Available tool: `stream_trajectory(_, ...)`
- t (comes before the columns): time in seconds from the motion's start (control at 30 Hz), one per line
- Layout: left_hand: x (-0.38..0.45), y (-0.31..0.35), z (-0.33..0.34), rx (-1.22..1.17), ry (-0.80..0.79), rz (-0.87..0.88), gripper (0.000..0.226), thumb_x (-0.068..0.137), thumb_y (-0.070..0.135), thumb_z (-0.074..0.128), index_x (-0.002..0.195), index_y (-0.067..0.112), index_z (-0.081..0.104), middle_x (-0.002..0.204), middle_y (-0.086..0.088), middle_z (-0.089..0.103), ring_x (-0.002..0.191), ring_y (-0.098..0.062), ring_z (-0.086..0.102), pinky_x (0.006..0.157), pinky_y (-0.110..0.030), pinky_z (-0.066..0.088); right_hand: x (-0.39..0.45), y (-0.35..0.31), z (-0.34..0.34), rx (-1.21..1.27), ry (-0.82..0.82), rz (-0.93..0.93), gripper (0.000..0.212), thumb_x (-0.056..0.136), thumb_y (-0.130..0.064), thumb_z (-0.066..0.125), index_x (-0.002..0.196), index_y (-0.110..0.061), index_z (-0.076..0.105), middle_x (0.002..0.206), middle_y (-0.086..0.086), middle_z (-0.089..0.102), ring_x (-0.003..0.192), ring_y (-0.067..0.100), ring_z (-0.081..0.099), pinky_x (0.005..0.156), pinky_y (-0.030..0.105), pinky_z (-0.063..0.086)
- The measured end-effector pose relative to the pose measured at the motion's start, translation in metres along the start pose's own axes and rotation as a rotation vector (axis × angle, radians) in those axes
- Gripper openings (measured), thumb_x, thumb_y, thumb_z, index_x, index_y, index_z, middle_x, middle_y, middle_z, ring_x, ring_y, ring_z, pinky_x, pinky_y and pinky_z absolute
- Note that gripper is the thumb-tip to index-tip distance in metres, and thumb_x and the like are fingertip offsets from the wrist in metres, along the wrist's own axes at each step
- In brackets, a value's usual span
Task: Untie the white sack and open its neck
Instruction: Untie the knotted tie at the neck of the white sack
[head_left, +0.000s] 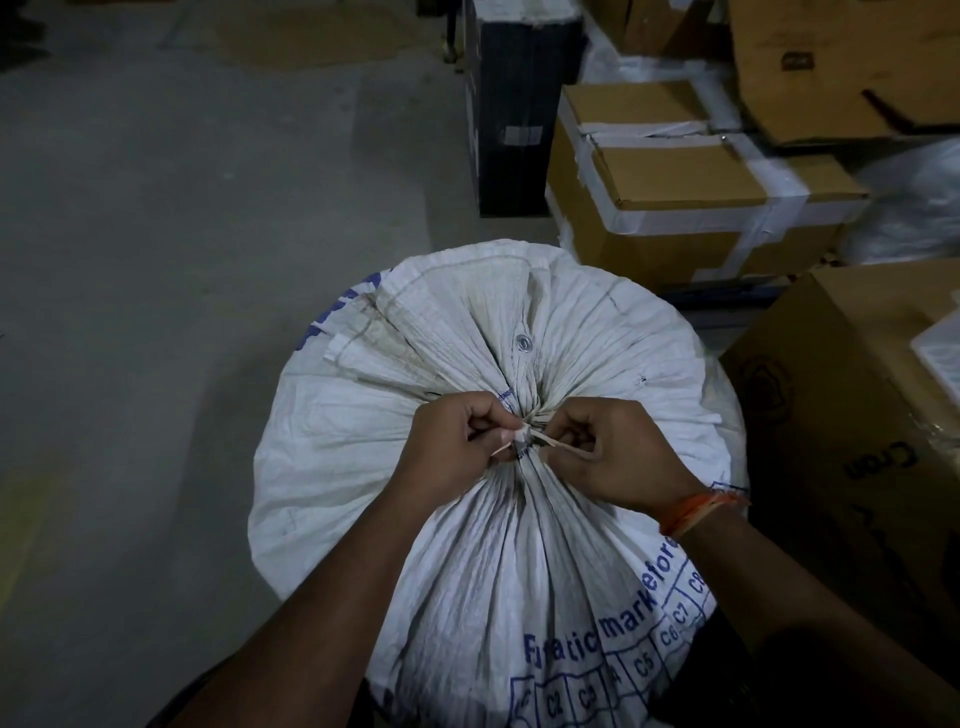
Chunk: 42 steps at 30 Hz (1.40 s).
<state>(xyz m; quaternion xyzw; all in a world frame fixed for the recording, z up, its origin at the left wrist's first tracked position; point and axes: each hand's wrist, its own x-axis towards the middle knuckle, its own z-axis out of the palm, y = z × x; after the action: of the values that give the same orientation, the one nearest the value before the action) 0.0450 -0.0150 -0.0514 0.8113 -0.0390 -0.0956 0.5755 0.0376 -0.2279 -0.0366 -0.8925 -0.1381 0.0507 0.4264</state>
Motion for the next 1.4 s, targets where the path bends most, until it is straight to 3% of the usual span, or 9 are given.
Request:
stream_trajectory(0.23, -0.002, 0.004, 0.001, -0.036, -0.021, -0.011, 0.021, 0.088, -0.007, 0.074, 0.085, 0.014, 0.078, 0.084, -0.004, 0.079, 0.080, -0.013, 0.078, 0.073, -0.023, 0.062, 0.005, 0.003, 0.005, -0.102, 0.060, -0.045, 0.010, 0.081, -0.016, 0.077, 0.072, -0.016, 0.073, 0.070, -0.004, 0.070, 0.070, 0.011, 0.068, 0.069, 0.039, 0.058)
stream_trajectory(0.4, -0.002, 0.003, -0.004, -0.028, -0.016, -0.002, 0.012, 0.088, 0.002, 0.076, 0.093, 0.012, 0.079, 0.080, -0.008, 0.079, 0.076, -0.021, 0.078, 0.075, -0.031, 0.063, 0.008, -0.003, 0.014, -0.074, 0.113, -0.062, 0.011, 0.082, -0.018, 0.079, 0.077, -0.020, 0.069, 0.068, -0.008, 0.065, 0.064, 0.008, 0.063, 0.061, 0.027, 0.051)
stream_trajectory(0.57, -0.003, 0.013, -0.010, -0.046, -0.005, -0.029, 0.010, 0.093, 0.012, 0.074, 0.102, 0.014, 0.073, 0.064, 0.006, 0.071, 0.056, 0.002, 0.063, 0.059, -0.010, 0.045, 0.005, -0.004, 0.016, -0.035, 0.084, -0.064, 0.028, 0.077, -0.022, 0.084, 0.099, -0.020, 0.067, 0.084, -0.008, 0.072, 0.075, 0.005, 0.069, 0.069, 0.019, 0.054)
stream_trajectory(0.7, -0.001, 0.009, -0.012, -0.008, 0.040, -0.049, 0.014, 0.098, 0.014, 0.064, 0.097, 0.022, 0.076, 0.084, 0.004, 0.079, 0.078, -0.009, 0.075, 0.073, -0.029, 0.058, 0.007, -0.003, 0.017, -0.015, 0.134, -0.033, 0.021, 0.079, -0.016, 0.084, 0.095, -0.022, 0.073, 0.084, -0.008, 0.075, 0.080, 0.005, 0.070, 0.072, 0.015, 0.054)
stream_trajectory(0.97, -0.002, -0.002, -0.006, 0.263, 0.022, 0.040, 0.006, 0.084, 0.020, 0.079, 0.087, 0.024, 0.080, 0.077, 0.010, 0.079, 0.072, -0.003, 0.074, 0.072, -0.027, 0.059, 0.005, -0.001, 0.022, 0.117, 0.063, -0.024, 0.029, 0.082, -0.016, 0.085, 0.109, -0.017, 0.077, 0.103, -0.004, 0.078, 0.095, 0.002, 0.073, 0.087, 0.017, 0.058)
stream_trajectory(1.13, -0.009, -0.004, -0.026, 0.556, 0.059, 0.007, 0.005, 0.083, 0.025, 0.080, 0.087, 0.027, 0.079, 0.081, 0.008, 0.078, 0.079, -0.010, 0.073, 0.073, -0.025, 0.052, -0.002, 0.008, -0.009, -0.057, 0.050, 0.009, 0.027, 0.081, -0.007, 0.083, 0.105, -0.020, 0.078, 0.086, -0.017, 0.070, 0.082, -0.012, 0.065, 0.077, -0.002, 0.043)
stream_trajectory(1.2, -0.019, -0.010, -0.042, 0.636, 0.085, -0.035, 0.011, 0.087, 0.021, 0.076, 0.093, 0.029, 0.081, 0.087, 0.007, 0.080, 0.085, -0.013, 0.074, 0.075, -0.022, 0.049, -0.016, 0.017, -0.033, -0.025, 0.087, 0.071, 0.026, 0.081, -0.004, 0.080, 0.100, -0.022, 0.076, 0.079, -0.017, 0.069, 0.072, -0.007, 0.065, 0.073, 0.005, 0.045)
stream_trajectory(1.3, -0.044, -0.003, -0.049, 0.666, 0.230, 0.063, 0.025, 0.092, 0.013, 0.067, 0.108, 0.028, 0.079, 0.091, 0.001, 0.078, 0.083, -0.018, 0.072, 0.081, -0.031, 0.058, -0.044, 0.015, -0.049, 0.102, 0.079, 0.119, 0.025, 0.077, -0.007, 0.066, 0.096, -0.021, 0.074, 0.089, 0.006, 0.075, 0.073, 0.021, 0.067, 0.072, 0.026, 0.049)
stream_trajectory(1.4, -0.071, 0.034, -0.029, 0.575, 0.436, 0.291, 0.024, 0.093, 0.010, 0.064, 0.110, 0.020, 0.078, 0.088, 0.001, 0.068, 0.073, -0.014, 0.064, 0.072, -0.029, 0.056, -0.065, -0.006, -0.037, 0.119, 0.037, 0.098, 0.015, 0.079, -0.012, 0.069, 0.091, -0.021, 0.069, 0.078, 0.010, 0.067, 0.060, 0.010, 0.054, 0.063, 0.026, 0.044)
